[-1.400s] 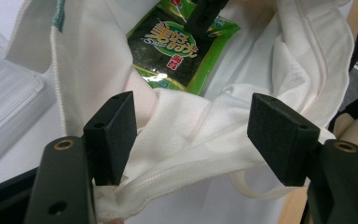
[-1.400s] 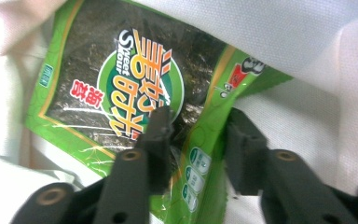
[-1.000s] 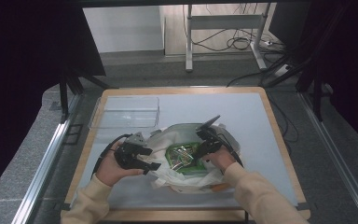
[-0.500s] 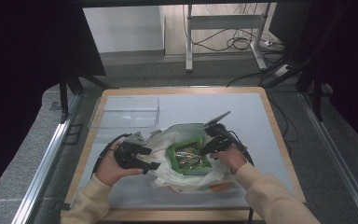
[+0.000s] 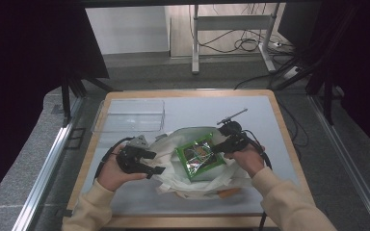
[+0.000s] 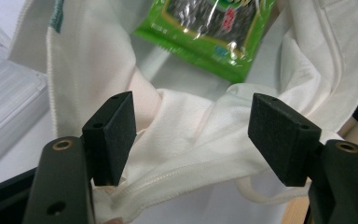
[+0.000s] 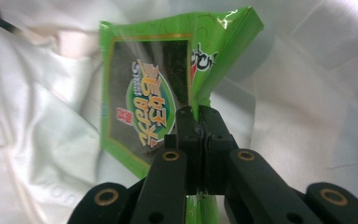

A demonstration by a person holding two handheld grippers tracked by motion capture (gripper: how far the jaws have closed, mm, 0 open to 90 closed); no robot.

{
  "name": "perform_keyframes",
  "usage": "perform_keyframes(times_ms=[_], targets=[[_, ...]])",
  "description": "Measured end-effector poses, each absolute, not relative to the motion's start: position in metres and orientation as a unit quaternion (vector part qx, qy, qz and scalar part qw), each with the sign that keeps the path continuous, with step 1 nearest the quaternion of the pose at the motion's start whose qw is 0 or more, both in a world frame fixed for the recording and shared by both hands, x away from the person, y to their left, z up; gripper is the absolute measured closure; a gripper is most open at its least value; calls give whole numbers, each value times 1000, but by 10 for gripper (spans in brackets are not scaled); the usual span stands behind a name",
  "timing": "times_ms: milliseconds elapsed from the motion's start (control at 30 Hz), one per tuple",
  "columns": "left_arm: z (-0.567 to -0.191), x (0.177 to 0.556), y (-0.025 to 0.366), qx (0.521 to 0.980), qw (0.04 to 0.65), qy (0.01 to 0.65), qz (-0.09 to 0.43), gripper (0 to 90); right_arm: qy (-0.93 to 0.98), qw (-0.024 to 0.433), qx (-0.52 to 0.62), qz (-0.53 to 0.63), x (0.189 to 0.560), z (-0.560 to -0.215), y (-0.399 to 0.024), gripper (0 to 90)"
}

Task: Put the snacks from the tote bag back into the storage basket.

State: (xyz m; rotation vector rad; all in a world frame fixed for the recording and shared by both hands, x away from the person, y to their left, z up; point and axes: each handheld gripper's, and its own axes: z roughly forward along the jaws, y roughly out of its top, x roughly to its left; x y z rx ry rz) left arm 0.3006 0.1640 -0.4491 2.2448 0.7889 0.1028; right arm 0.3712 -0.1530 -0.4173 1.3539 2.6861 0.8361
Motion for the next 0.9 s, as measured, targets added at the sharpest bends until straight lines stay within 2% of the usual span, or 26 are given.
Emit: perform_keyframes(times_ms=[433, 900], targets=[[-446, 300, 167, 873, 374, 310, 44, 317, 870, 42, 383, 309, 367, -393, -160, 875], [-436, 297, 173, 867, 384, 312, 55, 312, 871, 49, 345, 345, 365, -383, -174, 875]])
